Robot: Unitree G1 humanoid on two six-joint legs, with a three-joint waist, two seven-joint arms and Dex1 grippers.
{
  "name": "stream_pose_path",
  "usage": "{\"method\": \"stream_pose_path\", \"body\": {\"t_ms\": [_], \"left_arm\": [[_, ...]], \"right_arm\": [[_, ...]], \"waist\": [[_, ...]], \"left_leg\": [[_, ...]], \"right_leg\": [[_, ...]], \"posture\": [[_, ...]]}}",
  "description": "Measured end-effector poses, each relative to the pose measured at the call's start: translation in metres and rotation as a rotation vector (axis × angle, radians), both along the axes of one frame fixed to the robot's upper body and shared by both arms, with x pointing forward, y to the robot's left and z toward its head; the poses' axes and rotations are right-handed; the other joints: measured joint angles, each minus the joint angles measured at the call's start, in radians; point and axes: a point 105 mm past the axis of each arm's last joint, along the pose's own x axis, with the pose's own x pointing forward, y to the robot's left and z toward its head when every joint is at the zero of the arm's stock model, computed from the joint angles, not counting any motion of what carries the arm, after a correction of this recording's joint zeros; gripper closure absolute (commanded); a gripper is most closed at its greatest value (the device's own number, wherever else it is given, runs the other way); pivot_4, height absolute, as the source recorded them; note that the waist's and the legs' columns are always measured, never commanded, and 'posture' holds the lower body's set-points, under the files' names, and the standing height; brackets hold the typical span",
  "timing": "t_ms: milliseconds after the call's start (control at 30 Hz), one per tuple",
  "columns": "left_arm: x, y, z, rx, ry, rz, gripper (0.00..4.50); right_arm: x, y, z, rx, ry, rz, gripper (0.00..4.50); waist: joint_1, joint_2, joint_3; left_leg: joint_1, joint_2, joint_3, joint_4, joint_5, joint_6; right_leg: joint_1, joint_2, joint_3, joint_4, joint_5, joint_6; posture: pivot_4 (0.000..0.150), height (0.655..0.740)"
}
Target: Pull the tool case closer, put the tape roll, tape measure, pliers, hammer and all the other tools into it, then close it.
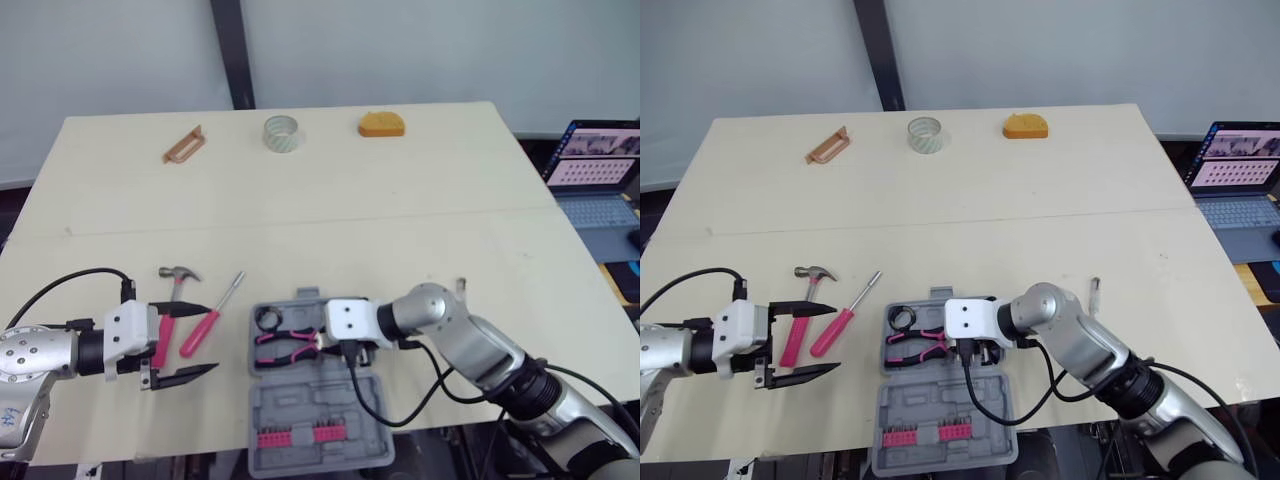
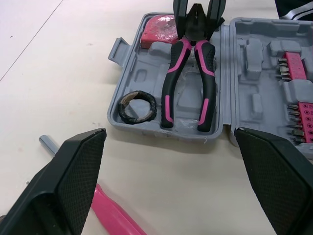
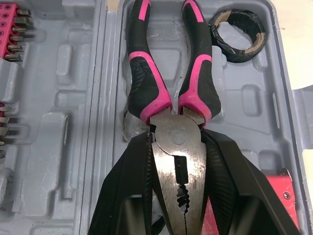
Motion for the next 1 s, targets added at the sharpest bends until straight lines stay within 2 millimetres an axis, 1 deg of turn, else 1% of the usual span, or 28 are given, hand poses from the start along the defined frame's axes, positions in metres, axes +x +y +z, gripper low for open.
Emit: {"method": "stream_pose_path", "body": {"t_ms": [800,867,900,933,967,1000], "left_arm": [[0.0035,-0.0016,0.0005,0.000,-0.010,0.008,0.00],[0.0036,-0.0016,0.0005,0.000,-0.010,0.009,0.00],[0.0037,-0.0016,0.0005,0.000,-0.010,0.009,0.00],[0.0037,-0.0016,0.0005,0.000,-0.011,0.010,0.00],[0.0038,-0.0016,0.0004,0.000,-0.011,0.011,0.00],[0.0039,-0.0016,0.0004,0.000,-0.011,0.011,0.00]], "right_arm": [[0.0006,-0.0007,-0.0049,-0.033,-0.005,-0.012,3.52],[0.0007,-0.0015,-0.0050,-0.035,-0.005,-0.012,2.49],[0.0007,-0.0021,-0.0052,-0.038,-0.004,-0.012,2.12],[0.0008,-0.0030,-0.0054,-0.041,-0.004,-0.013,1.60],[0.0008,-0.0036,-0.0055,-0.043,-0.003,-0.013,1.21],[0.0005,-0.0041,-0.0057,-0.045,0.000,-0.012,0.63]], "waist": [[0.000,0.000,0.000],[0.000,0.000,0.000],[0.000,0.000,0.000],[0.000,0.000,0.000],[0.000,0.000,0.000],[0.000,0.000,0.000]], "left_leg": [[0.000,0.000,0.000,0.000,0.000,0.000],[0.000,0.000,0.000,0.000,0.000,0.000],[0.000,0.000,0.000,0.000,0.000,0.000],[0.000,0.000,0.000,0.000,0.000,0.000],[0.000,0.000,0.000,0.000,0.000,0.000],[0.000,0.000,0.000,0.000,0.000,0.000]], "right_leg": [[0.000,0.000,0.000,0.000,0.000,0.000],[0.000,0.000,0.000,0.000,0.000,0.000],[0.000,0.000,0.000,0.000,0.000,0.000],[0.000,0.000,0.000,0.000,0.000,0.000],[0.000,0.000,0.000,0.000,0.000,0.000],[0.000,0.000,0.000,0.000,0.000,0.000]], "posture": [[0.150,0.7400],[0.150,0.7400],[0.150,0.7400],[0.150,0.7400],[0.150,0.7400],[0.150,0.7400]]}}
